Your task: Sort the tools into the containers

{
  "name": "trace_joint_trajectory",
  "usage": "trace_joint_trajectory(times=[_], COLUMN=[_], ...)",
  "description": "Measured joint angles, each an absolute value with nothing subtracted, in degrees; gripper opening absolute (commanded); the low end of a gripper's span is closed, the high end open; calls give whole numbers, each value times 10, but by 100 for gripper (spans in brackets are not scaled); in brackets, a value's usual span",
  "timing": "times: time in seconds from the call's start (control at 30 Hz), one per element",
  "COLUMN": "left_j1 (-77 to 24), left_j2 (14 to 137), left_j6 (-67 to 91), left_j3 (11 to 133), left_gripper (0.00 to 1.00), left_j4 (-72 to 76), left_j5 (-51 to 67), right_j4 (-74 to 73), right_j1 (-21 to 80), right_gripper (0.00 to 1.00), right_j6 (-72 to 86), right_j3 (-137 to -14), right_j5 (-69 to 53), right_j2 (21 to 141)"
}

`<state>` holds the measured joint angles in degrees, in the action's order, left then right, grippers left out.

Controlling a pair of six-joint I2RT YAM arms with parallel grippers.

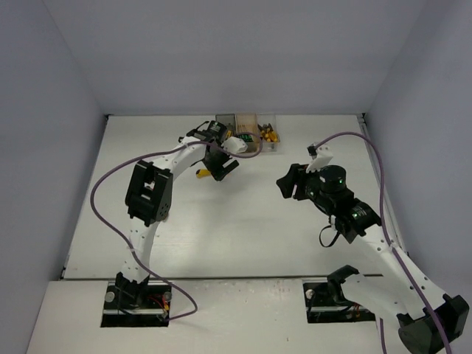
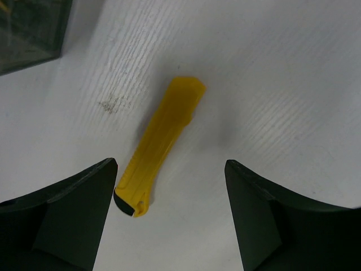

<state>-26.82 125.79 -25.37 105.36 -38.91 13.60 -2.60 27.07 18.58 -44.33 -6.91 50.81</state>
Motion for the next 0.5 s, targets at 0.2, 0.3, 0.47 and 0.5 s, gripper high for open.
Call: trace_joint_trajectory(times=[0.2, 0.3, 0.47, 0.5], left_j1=[-254, -243, -226, -224], left_j2=[1305, 1305, 1307, 1307], left_j6=[-267, -270, -272, -272], left_j3=[1090, 1096, 1096, 1096], left_gripper=[65, 53, 52, 51], left_j4=[-401, -401, -417, -424], left_j5=[154, 162, 182, 185], right_j4=[-59, -78, -91, -94], right_j1=[271, 271, 271, 271], right_gripper=[54, 54, 54, 54], right_j6=[193, 193, 192, 192], right_j3=[-441, -440, -440, -440], right_j5=[-87, -90, -90, -90], right_j2=[492, 494, 495, 495])
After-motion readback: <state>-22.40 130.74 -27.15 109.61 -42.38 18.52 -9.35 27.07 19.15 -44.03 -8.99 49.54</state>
